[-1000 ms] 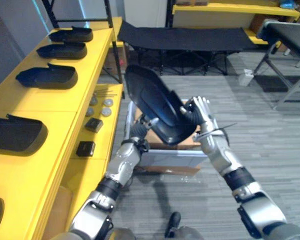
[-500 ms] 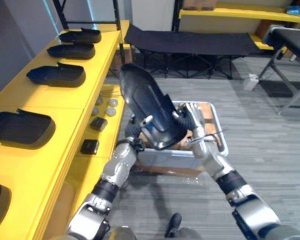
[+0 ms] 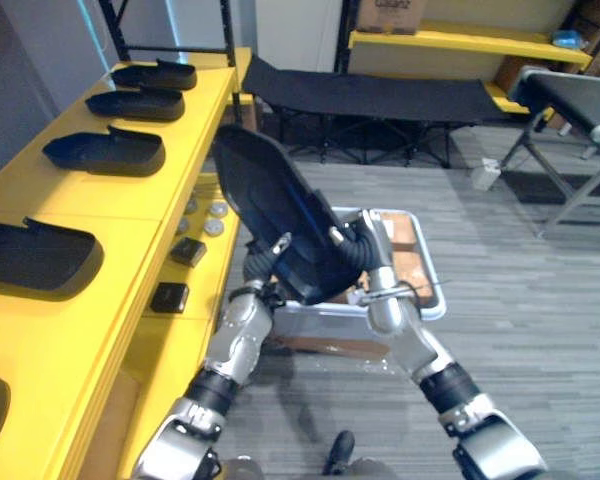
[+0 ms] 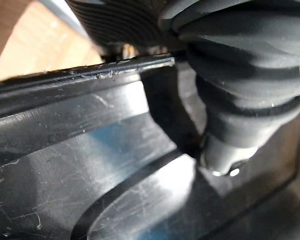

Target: Walk over and take plastic housings, then place them on the shelf

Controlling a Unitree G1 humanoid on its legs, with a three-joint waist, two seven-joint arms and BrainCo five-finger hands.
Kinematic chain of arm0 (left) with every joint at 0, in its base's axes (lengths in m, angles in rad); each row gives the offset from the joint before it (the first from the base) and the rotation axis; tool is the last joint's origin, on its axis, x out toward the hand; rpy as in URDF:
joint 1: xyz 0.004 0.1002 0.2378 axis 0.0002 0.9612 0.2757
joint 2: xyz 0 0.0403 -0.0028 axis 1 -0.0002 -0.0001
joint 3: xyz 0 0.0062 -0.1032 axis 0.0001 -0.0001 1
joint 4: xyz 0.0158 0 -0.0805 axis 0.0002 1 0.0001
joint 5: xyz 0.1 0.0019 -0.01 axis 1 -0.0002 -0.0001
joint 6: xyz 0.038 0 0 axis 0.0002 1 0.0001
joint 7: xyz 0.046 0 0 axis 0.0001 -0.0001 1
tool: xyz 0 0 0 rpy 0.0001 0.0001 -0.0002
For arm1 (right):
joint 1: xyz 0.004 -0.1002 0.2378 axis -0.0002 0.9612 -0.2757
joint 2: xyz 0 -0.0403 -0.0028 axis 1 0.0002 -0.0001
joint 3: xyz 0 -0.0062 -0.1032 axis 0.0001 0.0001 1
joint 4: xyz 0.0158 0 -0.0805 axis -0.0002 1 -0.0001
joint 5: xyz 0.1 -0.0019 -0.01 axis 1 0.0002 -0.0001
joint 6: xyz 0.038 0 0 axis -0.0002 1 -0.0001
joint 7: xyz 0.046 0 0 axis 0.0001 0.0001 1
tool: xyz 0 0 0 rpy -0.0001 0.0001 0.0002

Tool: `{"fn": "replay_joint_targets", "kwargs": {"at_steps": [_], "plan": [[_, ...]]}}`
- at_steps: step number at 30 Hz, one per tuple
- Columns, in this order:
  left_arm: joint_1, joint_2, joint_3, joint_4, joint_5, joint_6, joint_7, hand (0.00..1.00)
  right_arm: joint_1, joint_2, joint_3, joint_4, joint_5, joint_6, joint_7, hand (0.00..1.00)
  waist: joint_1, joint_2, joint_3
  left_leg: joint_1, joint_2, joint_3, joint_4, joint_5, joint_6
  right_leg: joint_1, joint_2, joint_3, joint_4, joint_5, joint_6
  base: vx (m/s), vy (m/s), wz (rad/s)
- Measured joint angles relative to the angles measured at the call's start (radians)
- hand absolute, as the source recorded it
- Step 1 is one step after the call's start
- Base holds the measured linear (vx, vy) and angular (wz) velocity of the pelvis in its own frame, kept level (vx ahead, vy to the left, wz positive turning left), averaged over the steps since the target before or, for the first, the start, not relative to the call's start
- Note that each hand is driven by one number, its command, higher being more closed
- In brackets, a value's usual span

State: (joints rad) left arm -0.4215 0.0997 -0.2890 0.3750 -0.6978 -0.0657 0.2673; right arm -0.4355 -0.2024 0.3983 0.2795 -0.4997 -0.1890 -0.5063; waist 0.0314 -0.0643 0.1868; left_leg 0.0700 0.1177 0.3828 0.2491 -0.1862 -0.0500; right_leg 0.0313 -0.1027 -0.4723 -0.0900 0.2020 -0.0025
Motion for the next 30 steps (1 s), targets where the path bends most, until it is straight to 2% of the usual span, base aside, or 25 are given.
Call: {"fn": "replay_joint_targets", "kwargs": {"at_steps": [8,11,14,16,17,19,24,26,27,28,30], "plan": [[0.032,-0.009,-0.006,0.000,-0.007,-0.067,-0.016,1.00,0.047,-0.001,0.007,-0.039,0.049,-0.033,0.014,0.00,-0.018,0.000,0.000,0.001,0.000,0.009,-0.001,0.000,0.000,-0.004,0.000,0.007,0.000,0.004,-0.002,0.01,0.054,-0.03],[0.037,-0.011,-0.006,-0.003,0.068,-0.069,0.009,1.00,0.065,-0.002,0.008,-0.038,0.111,-0.031,0.033,0.00,-0.019,0.000,0.000,0.002,0.000,0.009,-0.001,0.000,0.000,-0.004,0.000,0.008,0.000,0.004,-0.002,0.00,0.050,0.00],[0.067,-0.011,0.017,-0.074,0.247,-0.079,0.075,1.00,0.091,-0.015,-0.009,-0.039,0.159,-0.029,0.069,0.00,-0.018,0.000,0.000,0.002,0.000,0.012,-0.001,0.000,0.000,-0.004,0.001,0.008,0.000,0.004,-0.001,0.01,0.055,-0.01],[0.081,-0.020,0.046,-0.146,0.412,-0.082,0.135,1.00,0.111,-0.031,-0.044,-0.088,0.219,-0.030,0.121,0.00,-0.019,0.000,0.000,0.002,0.000,0.013,0.000,0.000,0.000,-0.004,0.001,0.008,0.003,0.005,0.000,0.02,0.051,-0.01],[0.081,-0.025,0.058,-0.160,0.452,-0.086,0.153,1.00,0.114,-0.037,-0.053,-0.108,0.242,-0.030,0.139,0.00,-0.019,0.000,0.000,0.003,0.000,0.013,0.000,0.000,0.000,-0.004,0.001,0.009,0.005,0.005,0.000,0.04,0.061,-0.02],[0.083,-0.033,0.104,-0.239,0.591,-0.101,0.215,1.00,0.117,-0.062,-0.117,-0.205,0.354,-0.031,0.214,0.00,-0.020,0.000,0.000,0.008,0.000,0.017,0.000,0.000,0.000,-0.001,0.001,0.012,0.009,0.007,0.002,0.03,0.058,-0.04],[0.096,-0.028,0.193,-0.295,0.766,-0.108,0.315,1.00,0.113,-0.113,-0.284,-0.350,0.550,-0.034,0.317,0.00,-0.019,0.004,-0.012,0.035,-0.002,0.050,-0.016,-0.002,0.002,0.007,0.003,0.039,0.006,0.006,0.005,0.01,0.060,-0.19],[0.124,-0.018,0.231,-0.295,0.884,-0.104,0.389,1.00,0.115,-0.151,-0.377,-0.418,0.665,-0.057,0.373,0.00,-0.025,0.008,-0.019,0.055,-0.006,0.070,-0.035,-0.001,0.002,0.006,0.005,0.057,0.001,-0.003,0.018,0.01,0.053,-0.22],[0.131,-0.018,0.234,-0.295,0.911,-0.102,0.402,1.00,0.117,-0.155,-0.391,-0.429,0.691,-0.063,0.381,0.00,-0.028,0.009,-0.021,0.055,-0.006,0.071,-0.036,-0.001,0.000,0.005,0.006,0.058,0.001,-0.004,0.017,0.04,0.044,-0.14],[0.152,-0.018,0.239,-0.296,0.963,-0.098,0.430,1.00,0.127,-0.157,-0.421,-0.445,0.748,-0.074,0.401,0.00,-0.044,0.012,-0.033,0.056,-0.006,0.074,-0.041,0.001,-0.002,0.003,0.007,0.059,0.001,-0.006,0.016,0.04,0.021,-0.03],[0.169,-0.019,0.236,-0.297,1.014,-0.093,0.449,1.00,0.176,-0.158,-0.459,-0.471,0.815,-0.077,0.423,0.00,-0.045,0.016,-0.040,0.070,-0.005,0.092,-0.053,0.001,-0.004,0.004,0.012,0.068,0.001,-0.007,0.016,0.07,0.040,-0.15]]}}
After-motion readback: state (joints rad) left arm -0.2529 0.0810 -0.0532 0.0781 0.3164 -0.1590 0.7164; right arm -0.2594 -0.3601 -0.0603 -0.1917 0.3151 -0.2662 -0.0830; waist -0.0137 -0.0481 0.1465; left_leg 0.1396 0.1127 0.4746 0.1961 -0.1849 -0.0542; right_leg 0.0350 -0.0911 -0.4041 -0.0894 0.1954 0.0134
